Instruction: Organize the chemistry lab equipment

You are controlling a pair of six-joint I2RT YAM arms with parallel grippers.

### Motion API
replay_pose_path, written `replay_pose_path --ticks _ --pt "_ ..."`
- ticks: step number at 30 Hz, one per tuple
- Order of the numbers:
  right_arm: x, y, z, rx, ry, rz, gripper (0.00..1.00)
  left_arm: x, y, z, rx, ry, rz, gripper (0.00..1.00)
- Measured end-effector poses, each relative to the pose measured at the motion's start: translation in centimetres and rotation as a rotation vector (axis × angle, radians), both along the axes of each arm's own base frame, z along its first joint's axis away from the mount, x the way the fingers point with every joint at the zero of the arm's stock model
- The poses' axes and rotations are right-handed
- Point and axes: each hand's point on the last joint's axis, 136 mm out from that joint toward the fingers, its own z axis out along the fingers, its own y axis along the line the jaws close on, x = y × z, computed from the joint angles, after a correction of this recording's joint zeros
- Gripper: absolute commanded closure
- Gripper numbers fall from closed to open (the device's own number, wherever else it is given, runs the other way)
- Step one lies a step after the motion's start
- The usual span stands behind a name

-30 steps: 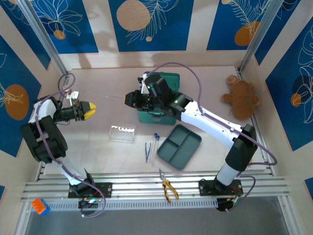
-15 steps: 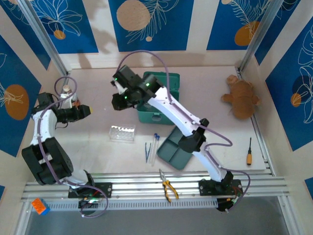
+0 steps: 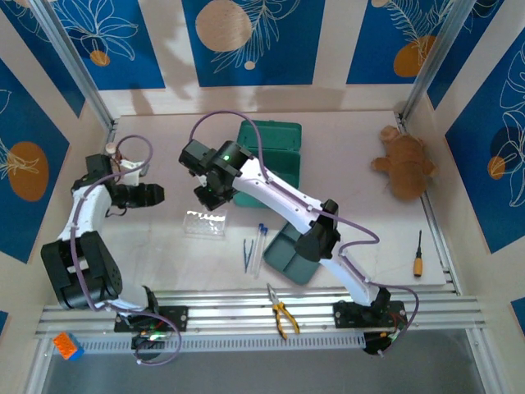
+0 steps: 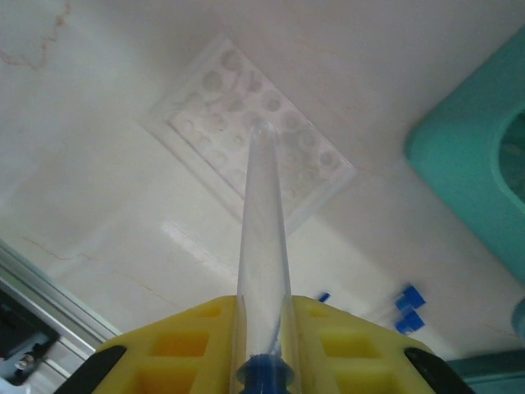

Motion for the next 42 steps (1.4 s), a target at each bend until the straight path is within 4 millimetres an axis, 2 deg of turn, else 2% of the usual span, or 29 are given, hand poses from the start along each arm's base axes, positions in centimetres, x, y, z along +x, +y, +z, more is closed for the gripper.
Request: replay_pose_path --ticks 4,10,25,42 --pt "0.0 -1.3 -1.2 -0.078 -0.007 0.0 0.78 0.1 -1.3 -1.4 0.01 0.037 -0.042 0.47" --pt "-0.1 -2.5 -2.4 -0.152 0.001 -0.003 0.78 0.0 -1.4 -4.4 0.025 0.127 -0.062 0.46" --pt "0.7 -3.0 -2.4 -0.155 -0.001 -0.015 0.79 -0.6 -4.8 -5.8 0.044 0.157 -0.194 0.46" --pt "0.6 -2.8 -2.5 -0.139 0.016 0.004 0.79 -0.6 -6.1 -6.5 0.046 0.163 -0.233 0.46"
